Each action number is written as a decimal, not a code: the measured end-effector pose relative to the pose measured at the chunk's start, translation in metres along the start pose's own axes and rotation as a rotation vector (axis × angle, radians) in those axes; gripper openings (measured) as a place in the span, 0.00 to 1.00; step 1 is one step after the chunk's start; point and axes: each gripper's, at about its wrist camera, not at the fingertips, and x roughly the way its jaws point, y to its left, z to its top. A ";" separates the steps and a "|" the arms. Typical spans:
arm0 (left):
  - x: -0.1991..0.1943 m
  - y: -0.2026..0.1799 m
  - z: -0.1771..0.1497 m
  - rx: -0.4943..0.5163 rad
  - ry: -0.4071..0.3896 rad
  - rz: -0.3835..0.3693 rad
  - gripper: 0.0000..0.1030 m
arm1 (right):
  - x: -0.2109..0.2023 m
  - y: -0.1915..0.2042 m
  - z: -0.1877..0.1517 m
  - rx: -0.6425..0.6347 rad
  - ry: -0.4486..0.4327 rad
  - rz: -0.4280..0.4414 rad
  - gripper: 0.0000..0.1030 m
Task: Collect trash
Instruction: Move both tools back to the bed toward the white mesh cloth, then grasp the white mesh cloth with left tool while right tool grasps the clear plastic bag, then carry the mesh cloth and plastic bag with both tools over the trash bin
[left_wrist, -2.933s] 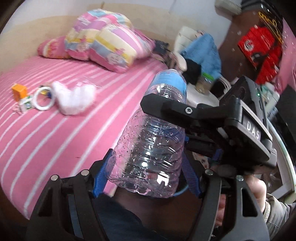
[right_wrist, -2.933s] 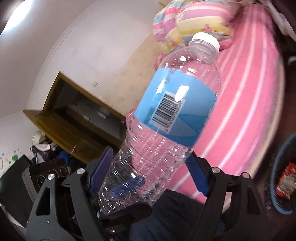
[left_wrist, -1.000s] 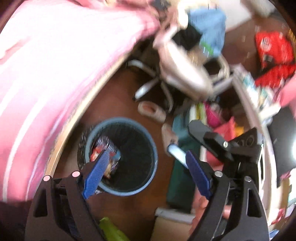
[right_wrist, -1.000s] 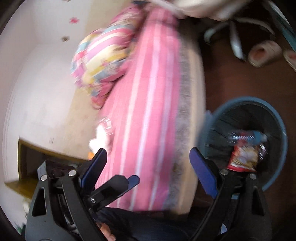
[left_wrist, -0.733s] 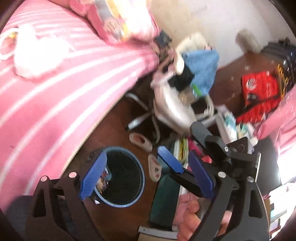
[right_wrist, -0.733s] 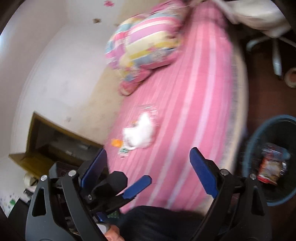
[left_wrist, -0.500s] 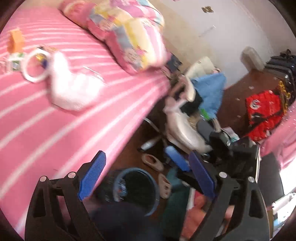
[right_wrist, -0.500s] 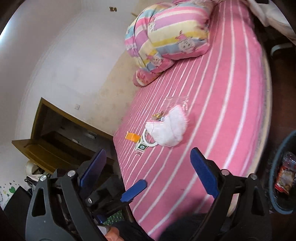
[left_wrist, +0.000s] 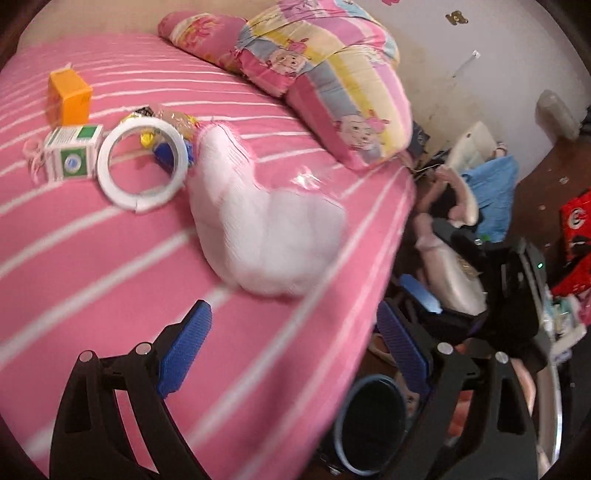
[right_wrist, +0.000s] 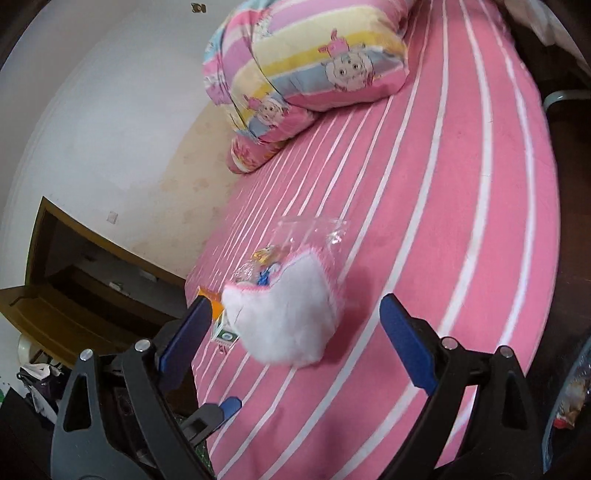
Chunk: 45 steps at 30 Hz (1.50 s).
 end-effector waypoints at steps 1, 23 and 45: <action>0.005 0.002 0.005 0.003 -0.004 0.014 0.86 | 0.009 -0.004 0.008 0.003 0.006 -0.010 0.89; 0.082 0.043 0.043 -0.035 0.088 0.074 0.50 | 0.143 -0.013 0.053 0.018 0.169 0.000 0.59; -0.011 0.024 0.023 -0.042 -0.037 0.007 0.16 | 0.075 0.013 0.043 0.028 0.027 0.117 0.22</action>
